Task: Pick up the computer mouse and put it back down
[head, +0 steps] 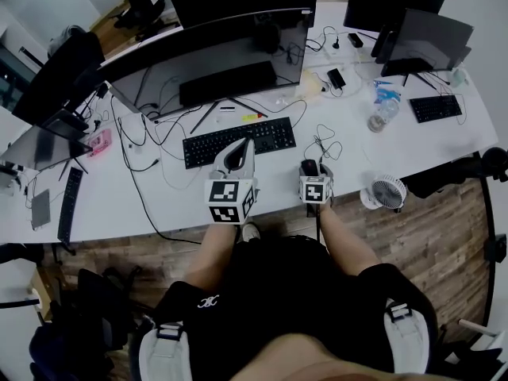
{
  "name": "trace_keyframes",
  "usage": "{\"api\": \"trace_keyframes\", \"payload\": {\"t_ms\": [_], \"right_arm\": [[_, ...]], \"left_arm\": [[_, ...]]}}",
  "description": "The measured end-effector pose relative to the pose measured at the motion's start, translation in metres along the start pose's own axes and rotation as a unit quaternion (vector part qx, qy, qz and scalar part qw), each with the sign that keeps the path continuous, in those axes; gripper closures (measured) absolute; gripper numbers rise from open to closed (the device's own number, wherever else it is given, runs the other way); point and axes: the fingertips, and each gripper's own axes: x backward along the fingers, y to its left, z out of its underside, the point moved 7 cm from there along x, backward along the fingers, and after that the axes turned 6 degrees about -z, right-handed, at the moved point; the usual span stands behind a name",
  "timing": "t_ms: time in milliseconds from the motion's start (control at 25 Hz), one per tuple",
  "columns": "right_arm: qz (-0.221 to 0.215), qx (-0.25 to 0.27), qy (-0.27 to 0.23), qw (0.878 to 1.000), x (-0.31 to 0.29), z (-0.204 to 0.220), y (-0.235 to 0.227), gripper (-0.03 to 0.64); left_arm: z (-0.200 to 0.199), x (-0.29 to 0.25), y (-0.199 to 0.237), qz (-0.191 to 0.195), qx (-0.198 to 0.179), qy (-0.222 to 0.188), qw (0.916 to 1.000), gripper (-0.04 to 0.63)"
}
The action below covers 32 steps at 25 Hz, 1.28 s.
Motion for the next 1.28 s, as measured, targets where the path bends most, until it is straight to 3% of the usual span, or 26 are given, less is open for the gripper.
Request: {"api": "trace_keyframes", "payload": {"t_ms": [480,760,1280], "right_arm": [[-0.003,-0.010,0.034,0.999,-0.011,0.012,0.003,0.347],[-0.005,-0.019,0.045,0.999,0.004,-0.001,0.001,0.347],[-0.018,-0.007,-0.054,0.998,0.048,-0.042,-0.002,0.347]], "left_arm": [[0.007,0.003,0.013,-0.010,0.003,0.010,0.9999,0.543],[0.009,0.000,0.021,-0.014,0.027,0.012,0.9995,0.543],[0.007,-0.013,0.009,0.019,0.039,0.001,0.9990,0.543]]}}
